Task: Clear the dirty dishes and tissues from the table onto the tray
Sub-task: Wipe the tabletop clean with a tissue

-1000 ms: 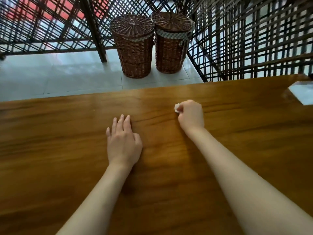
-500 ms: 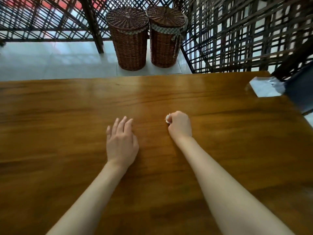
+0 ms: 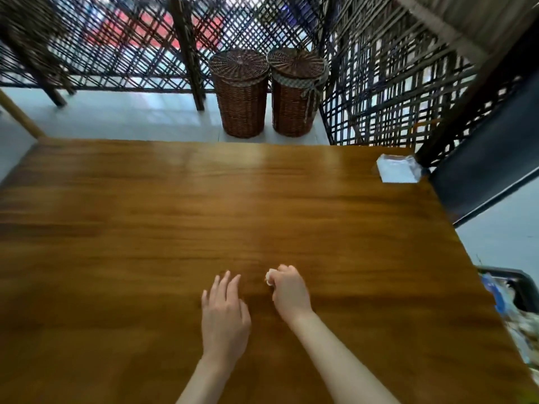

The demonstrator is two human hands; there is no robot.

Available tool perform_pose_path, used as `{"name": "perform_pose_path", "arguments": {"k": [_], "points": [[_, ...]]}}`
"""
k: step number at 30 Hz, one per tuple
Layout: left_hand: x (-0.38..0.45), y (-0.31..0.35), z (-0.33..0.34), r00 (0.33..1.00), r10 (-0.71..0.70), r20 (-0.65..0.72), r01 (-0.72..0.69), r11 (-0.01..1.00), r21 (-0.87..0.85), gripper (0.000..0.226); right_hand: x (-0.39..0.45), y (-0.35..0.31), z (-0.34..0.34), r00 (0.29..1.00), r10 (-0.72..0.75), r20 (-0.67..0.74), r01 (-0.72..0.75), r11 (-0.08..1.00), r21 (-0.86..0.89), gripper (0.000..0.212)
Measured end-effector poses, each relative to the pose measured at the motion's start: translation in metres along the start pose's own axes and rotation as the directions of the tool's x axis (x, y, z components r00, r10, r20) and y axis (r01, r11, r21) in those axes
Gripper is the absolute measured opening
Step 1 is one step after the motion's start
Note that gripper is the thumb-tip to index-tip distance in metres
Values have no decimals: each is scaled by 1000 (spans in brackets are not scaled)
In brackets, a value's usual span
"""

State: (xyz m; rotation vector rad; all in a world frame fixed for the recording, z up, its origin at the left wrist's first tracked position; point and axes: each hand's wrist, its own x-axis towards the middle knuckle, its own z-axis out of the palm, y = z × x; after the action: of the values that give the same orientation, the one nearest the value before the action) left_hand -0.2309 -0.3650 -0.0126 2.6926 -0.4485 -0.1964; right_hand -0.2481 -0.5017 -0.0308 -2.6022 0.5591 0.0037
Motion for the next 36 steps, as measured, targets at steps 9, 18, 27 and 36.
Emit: {"name": "perform_pose_path", "arguments": {"k": [9, 18, 27, 36], "points": [[-44, 30, -59, 997, 0, -78, 1, 1000, 13, 46, -56, 15, -47, 988, 114, 105, -123, 989, 81, 16], [-77, 31, -113, 986, 105, -126, -102, 994, 28, 46, -116, 16, -102, 983, 113, -143, -84, 978, 193, 14], [-139, 23, -141, 972, 173, -159, -176, 984, -7, 44, -191, -21, -120, 951, 117, -286, -44, 967, 249, 15], [-174, 20, -137, 960, 217, -177, -221, 975, 1, 43, -233, -1, -148, 912, 189, -365, -95, 961, 261, 15]]}}
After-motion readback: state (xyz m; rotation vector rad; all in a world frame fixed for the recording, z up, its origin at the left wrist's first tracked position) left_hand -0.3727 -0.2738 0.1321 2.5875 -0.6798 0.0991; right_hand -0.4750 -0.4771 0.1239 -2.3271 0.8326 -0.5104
